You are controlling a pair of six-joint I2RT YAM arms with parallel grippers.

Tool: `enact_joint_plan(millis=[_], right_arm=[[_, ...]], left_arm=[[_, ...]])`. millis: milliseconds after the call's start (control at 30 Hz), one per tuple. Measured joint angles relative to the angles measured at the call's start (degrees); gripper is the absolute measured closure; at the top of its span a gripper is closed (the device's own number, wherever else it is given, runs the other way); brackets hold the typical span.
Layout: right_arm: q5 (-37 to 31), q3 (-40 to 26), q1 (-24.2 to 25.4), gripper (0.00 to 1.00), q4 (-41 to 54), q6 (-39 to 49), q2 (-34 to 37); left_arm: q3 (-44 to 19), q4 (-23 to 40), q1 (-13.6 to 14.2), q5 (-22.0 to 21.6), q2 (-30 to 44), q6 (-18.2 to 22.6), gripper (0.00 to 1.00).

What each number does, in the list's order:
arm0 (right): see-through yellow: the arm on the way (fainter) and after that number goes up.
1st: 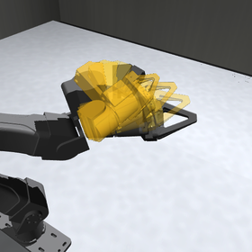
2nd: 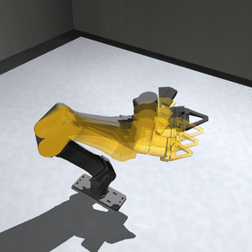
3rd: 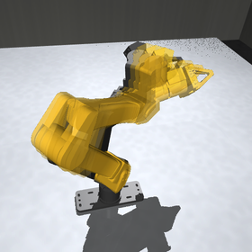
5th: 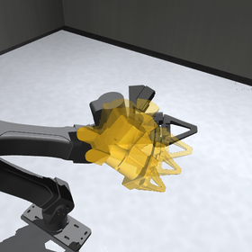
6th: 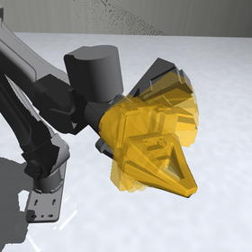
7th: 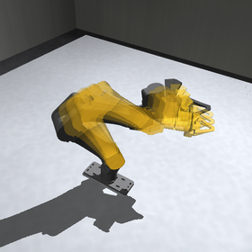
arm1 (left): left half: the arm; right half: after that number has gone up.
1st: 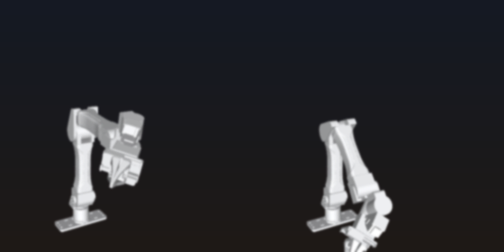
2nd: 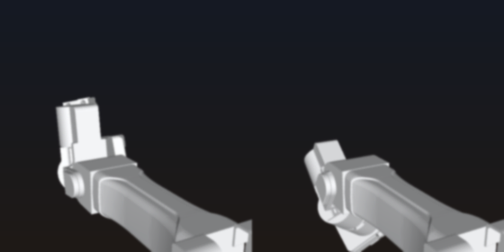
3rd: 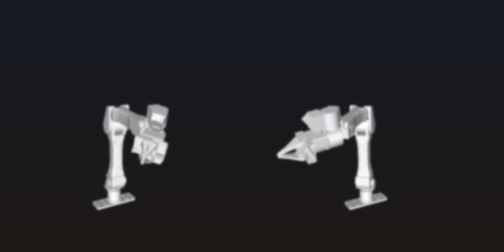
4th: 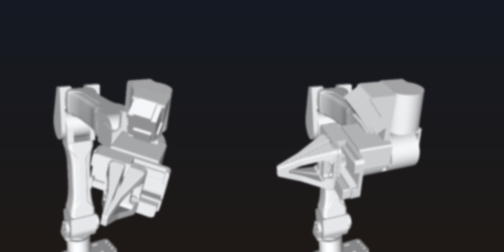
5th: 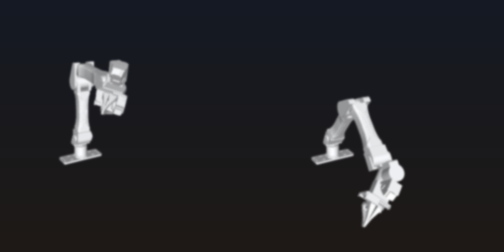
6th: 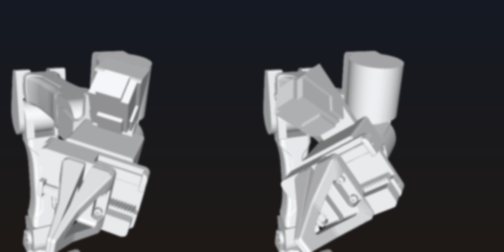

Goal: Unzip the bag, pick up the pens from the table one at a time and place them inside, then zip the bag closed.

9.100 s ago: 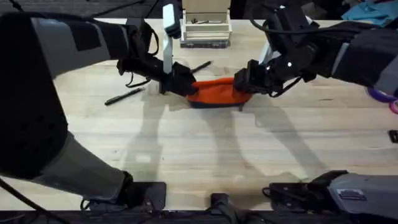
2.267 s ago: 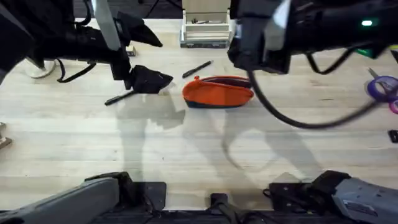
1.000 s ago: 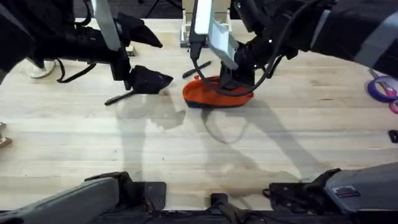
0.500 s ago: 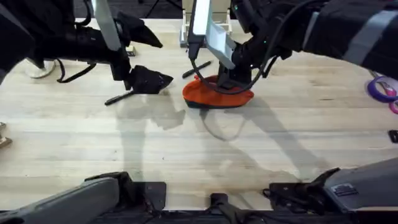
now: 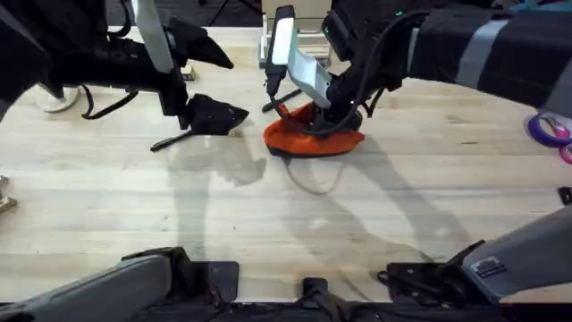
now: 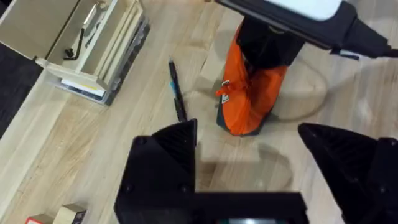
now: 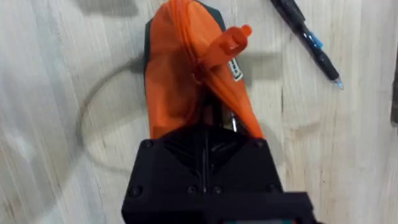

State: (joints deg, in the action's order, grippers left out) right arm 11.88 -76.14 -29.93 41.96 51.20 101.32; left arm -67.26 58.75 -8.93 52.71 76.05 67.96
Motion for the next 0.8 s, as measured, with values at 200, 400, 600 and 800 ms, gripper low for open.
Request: enact_joint_plan(millis=[200,400,600,800], right_arm=[[-0.11,0.00,0.11,0.291,0.02,-0.21,0.00],[-0.07,0.00,0.11,0.005,0.06,-0.17,0.00],[-0.08,0.00,0.11,0.005,0.04,-0.17,0.00],[-0.07,0.00,0.11,0.005,0.04,-0.31,0.00]], left_arm=[[0.00,0.01,0.00,0.00,0.00,0.00,0.007],[0.00,0.01,0.00,0.00,0.00,0.00,0.008],[0.00,0.01,0.00,0.00,0.02,0.00,0.007],[0.00,0.01,0.00,0.00,0.01,0.00,0.007]])
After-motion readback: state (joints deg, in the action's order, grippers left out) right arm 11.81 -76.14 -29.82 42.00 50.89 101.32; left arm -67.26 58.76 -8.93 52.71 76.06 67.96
